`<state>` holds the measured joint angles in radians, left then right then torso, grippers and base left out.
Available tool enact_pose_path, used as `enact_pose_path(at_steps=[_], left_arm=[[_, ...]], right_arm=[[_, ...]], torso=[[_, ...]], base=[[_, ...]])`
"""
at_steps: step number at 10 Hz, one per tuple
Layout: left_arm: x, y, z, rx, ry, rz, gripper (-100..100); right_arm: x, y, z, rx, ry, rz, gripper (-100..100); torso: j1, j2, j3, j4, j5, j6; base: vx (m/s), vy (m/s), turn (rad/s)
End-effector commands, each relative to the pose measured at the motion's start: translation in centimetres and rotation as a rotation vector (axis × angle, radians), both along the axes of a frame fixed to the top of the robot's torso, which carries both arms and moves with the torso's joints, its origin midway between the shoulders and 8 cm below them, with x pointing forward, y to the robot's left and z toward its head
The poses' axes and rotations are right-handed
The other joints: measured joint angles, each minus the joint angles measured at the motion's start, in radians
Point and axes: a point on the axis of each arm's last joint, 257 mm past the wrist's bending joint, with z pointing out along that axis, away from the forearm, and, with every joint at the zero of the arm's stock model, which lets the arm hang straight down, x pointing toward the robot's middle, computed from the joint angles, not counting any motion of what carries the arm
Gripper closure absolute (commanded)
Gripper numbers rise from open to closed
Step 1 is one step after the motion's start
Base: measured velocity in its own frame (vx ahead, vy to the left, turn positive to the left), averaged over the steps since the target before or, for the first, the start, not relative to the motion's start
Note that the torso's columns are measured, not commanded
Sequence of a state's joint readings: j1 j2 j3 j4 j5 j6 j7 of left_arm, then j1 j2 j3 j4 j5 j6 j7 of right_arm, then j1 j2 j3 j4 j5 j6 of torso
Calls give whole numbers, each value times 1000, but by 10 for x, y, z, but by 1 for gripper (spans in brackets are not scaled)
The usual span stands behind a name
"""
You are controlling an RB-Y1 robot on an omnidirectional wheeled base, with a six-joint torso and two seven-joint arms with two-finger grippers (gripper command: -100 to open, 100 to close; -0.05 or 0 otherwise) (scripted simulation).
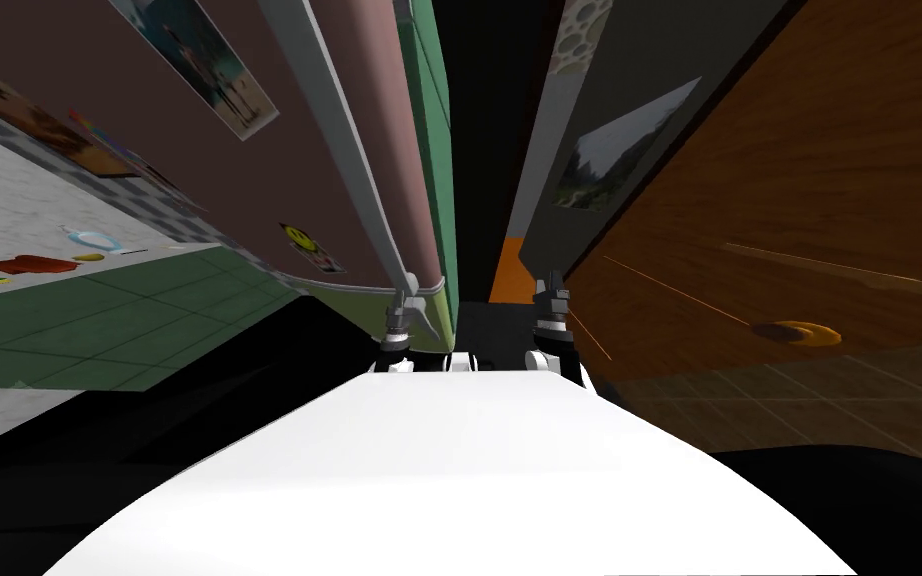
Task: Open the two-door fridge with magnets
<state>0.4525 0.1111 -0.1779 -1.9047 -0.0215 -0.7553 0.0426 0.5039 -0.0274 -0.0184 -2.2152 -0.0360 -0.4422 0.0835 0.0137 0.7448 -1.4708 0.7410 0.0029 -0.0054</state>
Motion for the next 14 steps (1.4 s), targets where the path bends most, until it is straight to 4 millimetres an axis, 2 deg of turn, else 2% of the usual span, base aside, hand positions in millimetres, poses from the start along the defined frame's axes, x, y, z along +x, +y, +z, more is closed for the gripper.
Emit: enact_pose_path(at_steps=[1,5,6,7,10,14], left_arm=[[-9,-10,3,4,7,-65,100],[-24,-29,5,0,29,-176,100],[-22,-26,-2,7,43,-158,100],[-28,-32,-3,7,46,-191,100],[-40,-40,0,9,38,-246,100],[-59,-53,3,9,30,-331,100]], right_arm=[[0,0,0,0,0,0,0],[0,0,0,0,0,0,0],[0,0,0,0,0,0,0],[0,0,0,0,1,0,0],[0,0,0,0,0,0,0],[0,0,0,0,1,0,0]], torso=[[2,-3,-3,1,0,-2],[-8,-10,-10,1,-4,2],[-9,-6,-7,1,-4,4],[-17,-14,-10,-1,-5,4],[-2,-8,-7,-1,-1,2],[-2,-13,-12,1,-2,0]], base=[[-312,249,-116],[-278,218,-112],[-142,103,-37],[-120,150,-64],[-167,249,-122],[-166,228,-73]])
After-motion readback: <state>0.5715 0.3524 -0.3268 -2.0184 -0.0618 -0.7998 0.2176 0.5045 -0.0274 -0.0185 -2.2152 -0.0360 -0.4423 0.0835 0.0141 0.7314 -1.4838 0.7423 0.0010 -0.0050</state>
